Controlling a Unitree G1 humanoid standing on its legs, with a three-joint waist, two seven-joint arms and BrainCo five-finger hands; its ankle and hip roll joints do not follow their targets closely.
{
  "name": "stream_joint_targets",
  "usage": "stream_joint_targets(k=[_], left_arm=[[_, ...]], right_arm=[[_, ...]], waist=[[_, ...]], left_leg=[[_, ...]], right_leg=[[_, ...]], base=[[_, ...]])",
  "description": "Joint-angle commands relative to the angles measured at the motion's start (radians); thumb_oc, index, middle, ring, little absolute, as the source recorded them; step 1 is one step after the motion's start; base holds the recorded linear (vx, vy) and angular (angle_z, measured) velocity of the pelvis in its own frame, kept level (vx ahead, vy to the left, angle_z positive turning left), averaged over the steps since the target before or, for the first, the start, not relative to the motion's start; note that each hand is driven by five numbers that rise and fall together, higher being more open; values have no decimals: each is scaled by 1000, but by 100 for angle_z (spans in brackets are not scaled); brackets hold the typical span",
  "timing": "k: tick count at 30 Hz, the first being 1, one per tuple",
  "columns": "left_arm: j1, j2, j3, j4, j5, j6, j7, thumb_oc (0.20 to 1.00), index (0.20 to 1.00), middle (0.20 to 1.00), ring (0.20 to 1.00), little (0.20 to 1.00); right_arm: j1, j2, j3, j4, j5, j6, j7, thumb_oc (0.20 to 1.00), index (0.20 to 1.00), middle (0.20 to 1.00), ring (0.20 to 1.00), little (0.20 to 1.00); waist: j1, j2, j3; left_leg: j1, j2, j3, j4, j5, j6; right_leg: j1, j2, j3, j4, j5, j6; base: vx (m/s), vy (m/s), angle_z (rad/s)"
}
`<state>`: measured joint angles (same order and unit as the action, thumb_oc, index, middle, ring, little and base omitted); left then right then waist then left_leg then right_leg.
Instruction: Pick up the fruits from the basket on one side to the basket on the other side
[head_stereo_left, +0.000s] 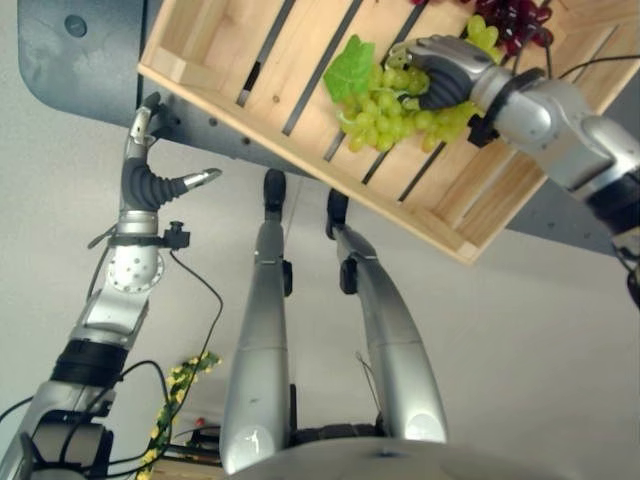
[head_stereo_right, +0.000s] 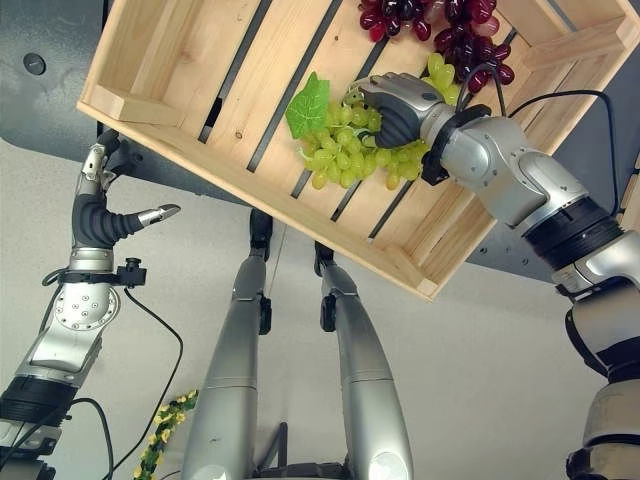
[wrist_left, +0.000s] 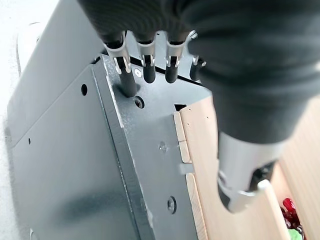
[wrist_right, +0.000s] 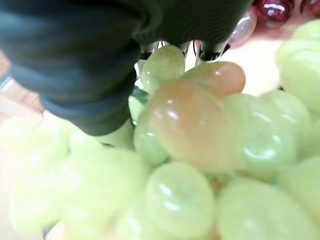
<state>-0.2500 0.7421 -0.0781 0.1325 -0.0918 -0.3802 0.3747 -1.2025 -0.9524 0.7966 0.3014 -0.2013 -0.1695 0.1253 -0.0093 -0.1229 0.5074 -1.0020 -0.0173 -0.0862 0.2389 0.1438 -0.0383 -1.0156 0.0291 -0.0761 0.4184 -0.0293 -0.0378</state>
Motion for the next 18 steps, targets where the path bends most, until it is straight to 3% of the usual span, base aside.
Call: stream_joint_targets(k=[1,14,18], left_arm=[[79,-35,21,15,5,28,-23,1000,1000,1000,1000,1000],[70,-50,14,15,2,25,-8,1000,1000,1000,1000,1000],[49,-57,-4,18,-12,21,-13,1000,1000,1000,1000,1000]], right_arm=[[106,28,67,-14,15,-3,22,200,200,200,200,200],[27,78,8,16,21,-12,-74,200,200,200,200,200],[-18,128,-20,78,164,-24,-98,200,200,200,200,200]], waist=[[-27,-13,13],[-21,-8,13],[-16,-3,13]], left_leg=[[18,45,-27,94,-129,-38],[18,46,-29,87,-125,-37],[14,45,-29,85,-122,-36]], right_leg=[[27,-60,13,-79,50,139],[29,-61,12,-88,54,140],[27,-63,11,-93,60,140]], base=[[0,0,0],[0,0,0],[0,0,0]])
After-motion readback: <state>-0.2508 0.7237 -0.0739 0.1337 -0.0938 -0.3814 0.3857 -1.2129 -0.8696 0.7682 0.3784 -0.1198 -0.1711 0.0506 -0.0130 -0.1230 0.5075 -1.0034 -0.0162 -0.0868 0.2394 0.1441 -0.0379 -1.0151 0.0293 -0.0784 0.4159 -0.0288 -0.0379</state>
